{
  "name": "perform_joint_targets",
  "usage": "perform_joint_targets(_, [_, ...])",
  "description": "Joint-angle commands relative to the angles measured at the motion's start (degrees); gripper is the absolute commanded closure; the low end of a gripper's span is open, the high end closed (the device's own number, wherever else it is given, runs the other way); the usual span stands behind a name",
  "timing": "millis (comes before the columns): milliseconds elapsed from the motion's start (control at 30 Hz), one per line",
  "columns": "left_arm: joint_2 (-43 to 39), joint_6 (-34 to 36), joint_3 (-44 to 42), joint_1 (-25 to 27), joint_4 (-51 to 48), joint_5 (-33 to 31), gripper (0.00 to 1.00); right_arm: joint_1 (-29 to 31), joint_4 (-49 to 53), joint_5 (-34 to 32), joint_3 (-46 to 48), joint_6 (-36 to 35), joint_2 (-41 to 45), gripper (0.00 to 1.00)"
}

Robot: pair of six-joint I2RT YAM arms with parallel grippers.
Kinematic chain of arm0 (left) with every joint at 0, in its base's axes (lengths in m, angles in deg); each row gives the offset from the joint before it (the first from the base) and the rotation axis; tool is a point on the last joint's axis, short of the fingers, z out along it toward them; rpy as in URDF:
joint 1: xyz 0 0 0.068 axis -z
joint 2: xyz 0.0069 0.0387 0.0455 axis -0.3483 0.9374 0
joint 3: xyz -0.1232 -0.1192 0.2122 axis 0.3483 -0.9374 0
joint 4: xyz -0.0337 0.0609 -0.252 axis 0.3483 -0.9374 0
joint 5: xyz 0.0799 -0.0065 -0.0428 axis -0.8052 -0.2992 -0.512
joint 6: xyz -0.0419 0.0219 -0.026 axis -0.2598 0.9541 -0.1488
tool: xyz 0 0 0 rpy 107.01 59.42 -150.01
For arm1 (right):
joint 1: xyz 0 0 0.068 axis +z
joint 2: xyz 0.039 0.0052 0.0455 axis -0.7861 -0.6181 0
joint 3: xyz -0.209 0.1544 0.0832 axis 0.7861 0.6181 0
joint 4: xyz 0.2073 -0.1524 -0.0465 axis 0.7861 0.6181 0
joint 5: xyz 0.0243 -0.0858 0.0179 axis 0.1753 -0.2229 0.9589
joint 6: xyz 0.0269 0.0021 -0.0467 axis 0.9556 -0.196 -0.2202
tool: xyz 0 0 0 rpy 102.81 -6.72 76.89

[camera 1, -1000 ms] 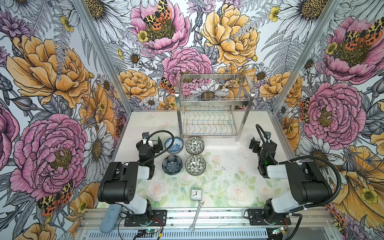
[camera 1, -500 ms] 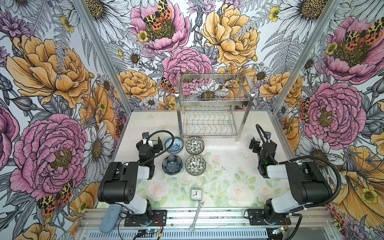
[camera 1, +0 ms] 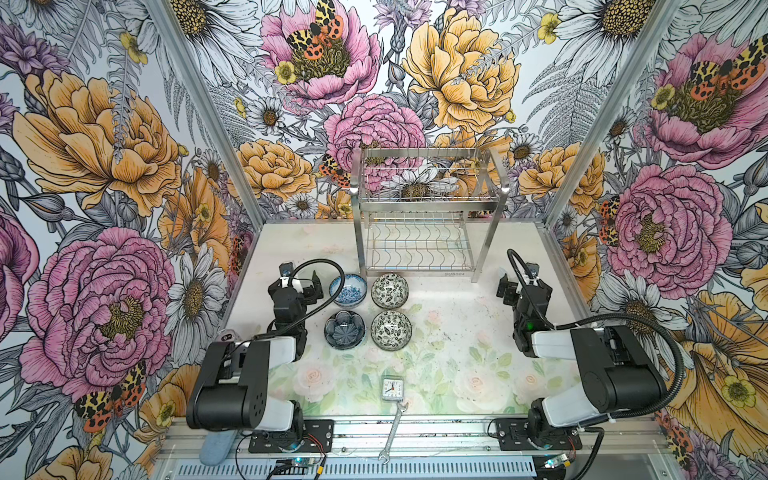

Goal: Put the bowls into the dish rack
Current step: 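Move left gripper to the blue floral bowl while right arm moves toward the rack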

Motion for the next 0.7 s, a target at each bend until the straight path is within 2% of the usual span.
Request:
perform_joint_targets(0, [-6.93, 0.59, 1.27, 2.41, -6.52, -6.71, 0.01, 1.42, 17.64, -9.79, -7.27, 1.58, 9.26, 0.00])
perform_joint_targets(100, [-10.80, 2.59, 5.94, 6.41, -15.17, -12.67, 0.02, 2.21, 28.16, -10.10, -11.88, 0.86, 16.45, 0.00])
perform_joint_targets(233, [-14.08, -0.15, 14.63, 8.75, -31.25, -16.39, 0.01, 4.12, 33.76, -2.80, -13.55, 3.66, 24.14, 0.00])
perform_joint_targets(333, [-15.00, -5.07, 21.08, 8.37, -41.74, -10.16, 0.01, 5.82, 41.12, 4.13, -17.52, 6.50, 25.28, 0.00])
perform_joint_targets(400, [-15.14, -6.94, 24.56, 9.07, -46.45, -6.67, 0.01, 8.01, 43.84, 5.80, -19.55, 6.41, 25.10, 0.00])
perform_joint_targets(567, [-14.97, -8.63, 31.53, 11.60, -59.31, -5.90, 0.01, 12.24, 50.12, 10.25, -25.49, 5.19, 23.30, 0.00])
perform_joint_targets(667, [-13.88, -9.80, 33.26, 11.42, -64.58, -1.71, 0.01, 13.27, 54.56, 12.65, -29.65, 5.73, 20.11, 0.01])
